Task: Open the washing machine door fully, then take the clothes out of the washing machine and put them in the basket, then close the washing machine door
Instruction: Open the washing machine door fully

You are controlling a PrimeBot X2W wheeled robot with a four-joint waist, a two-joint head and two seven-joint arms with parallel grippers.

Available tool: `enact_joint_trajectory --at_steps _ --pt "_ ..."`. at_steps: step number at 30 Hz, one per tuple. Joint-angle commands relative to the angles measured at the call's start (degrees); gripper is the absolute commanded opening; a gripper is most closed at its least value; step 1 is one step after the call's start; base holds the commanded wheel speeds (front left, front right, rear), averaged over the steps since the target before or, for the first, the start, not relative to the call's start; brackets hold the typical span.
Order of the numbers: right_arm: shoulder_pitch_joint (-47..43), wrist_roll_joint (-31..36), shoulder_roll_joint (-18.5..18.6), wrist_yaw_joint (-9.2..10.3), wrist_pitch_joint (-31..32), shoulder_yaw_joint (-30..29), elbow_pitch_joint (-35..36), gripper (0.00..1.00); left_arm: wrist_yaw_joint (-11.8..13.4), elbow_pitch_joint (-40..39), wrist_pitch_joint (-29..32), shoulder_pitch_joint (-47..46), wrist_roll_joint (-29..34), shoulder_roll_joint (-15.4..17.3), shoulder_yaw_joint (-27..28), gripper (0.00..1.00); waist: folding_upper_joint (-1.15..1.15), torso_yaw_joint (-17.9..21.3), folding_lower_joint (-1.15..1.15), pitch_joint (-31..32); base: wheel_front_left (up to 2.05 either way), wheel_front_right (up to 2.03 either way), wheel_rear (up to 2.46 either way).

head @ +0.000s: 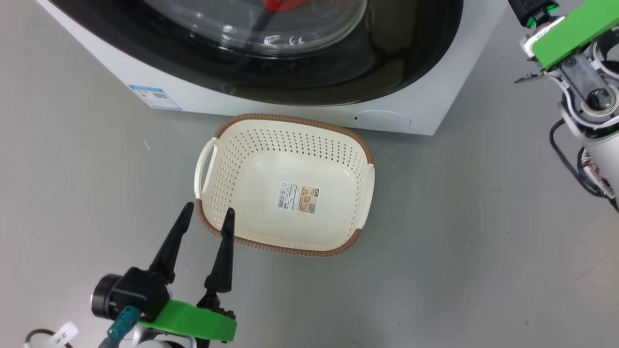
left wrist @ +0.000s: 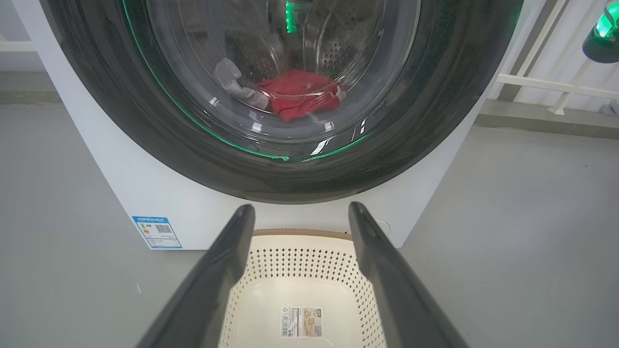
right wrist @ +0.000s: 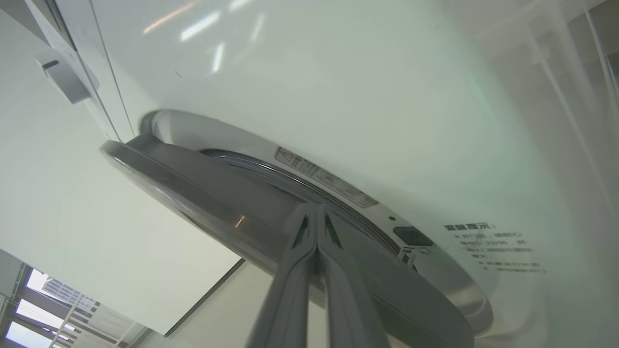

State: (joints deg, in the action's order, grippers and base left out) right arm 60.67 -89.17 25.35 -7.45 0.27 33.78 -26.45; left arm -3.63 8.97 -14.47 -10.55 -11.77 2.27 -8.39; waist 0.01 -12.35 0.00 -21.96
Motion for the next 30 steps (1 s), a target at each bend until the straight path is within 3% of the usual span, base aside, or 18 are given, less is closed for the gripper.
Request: enact_joint_trajectory --at_steps 1,11,17,30 --pt "0.8 -0.8 0.5 -0.03 1.0 -0.4 1.1 0.00 -0.3 -1.5 -0.5 -1.3 -0.4 0.6 1.6 1.00 -0.01 -0.3 0.00 -0.8 0.00 0.00 0.00" --pt "5.0 -10.0 -1.0 -0.03 16.6 -4.2 -4.9 0.00 0.0 -1.6 -0.5 -2.7 -1.3 0.6 0.5 1.00 -0.01 -1.5 0.00 -3.2 0.00 0.00 0.00" --pt "6.9 -12.3 -2.5 -0.03 25.1 -5.5 -9.1 0.00 0.2 -1.8 -0.5 -3.3 -2.1 0.6 -0.1 1.00 -0.01 -2.1 0.00 -4.3 0.00 0.00 0.00" --pt "5.4 -12.8 -5.1 -0.03 34.4 -9.5 -10.0 0.00 1.0 -1.6 -0.5 -3.8 -3.1 0.6 -1.3 1.00 -0.01 -2.6 0.00 -3.5 0.00 0.00 0.00"
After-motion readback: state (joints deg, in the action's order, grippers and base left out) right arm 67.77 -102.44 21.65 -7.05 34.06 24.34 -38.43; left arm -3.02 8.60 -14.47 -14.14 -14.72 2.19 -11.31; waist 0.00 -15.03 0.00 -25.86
